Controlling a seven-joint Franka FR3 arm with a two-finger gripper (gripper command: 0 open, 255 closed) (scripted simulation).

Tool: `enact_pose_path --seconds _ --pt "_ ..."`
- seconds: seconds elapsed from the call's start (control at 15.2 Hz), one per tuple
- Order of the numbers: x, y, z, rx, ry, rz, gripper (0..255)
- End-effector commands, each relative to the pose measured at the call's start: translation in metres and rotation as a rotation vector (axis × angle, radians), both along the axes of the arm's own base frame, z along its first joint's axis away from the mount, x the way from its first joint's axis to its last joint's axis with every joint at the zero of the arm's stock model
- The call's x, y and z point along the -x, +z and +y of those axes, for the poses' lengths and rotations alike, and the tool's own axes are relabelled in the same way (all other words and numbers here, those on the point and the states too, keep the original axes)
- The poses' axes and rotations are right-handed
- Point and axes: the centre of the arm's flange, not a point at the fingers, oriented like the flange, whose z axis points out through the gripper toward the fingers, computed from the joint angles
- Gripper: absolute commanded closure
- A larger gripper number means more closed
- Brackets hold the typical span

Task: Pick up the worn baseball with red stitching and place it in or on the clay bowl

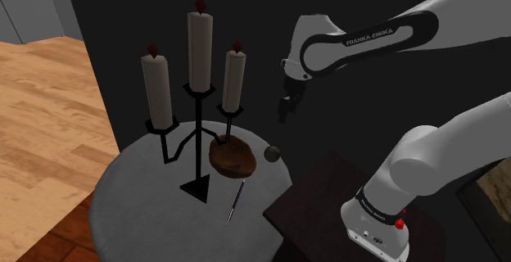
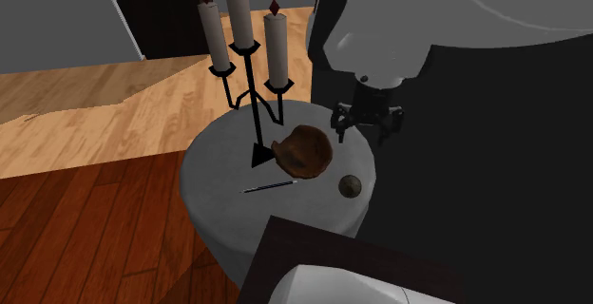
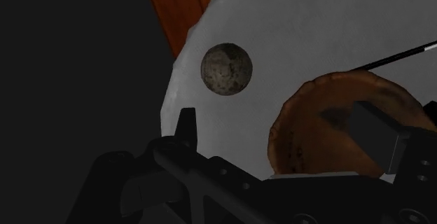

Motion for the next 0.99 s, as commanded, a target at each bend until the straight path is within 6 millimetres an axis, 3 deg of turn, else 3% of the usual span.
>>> enact_pose_path --seconds 0.0,0.66,0.92 --pt "-0.008 -0.026 0.003 0.007 0.019 0.016 0" --pt "-0.037 -0.158 0.009 0.046 0.105 0.1 0" --pt "-0.036 -0.181 0.008 0.048 0.11 0.104 0"
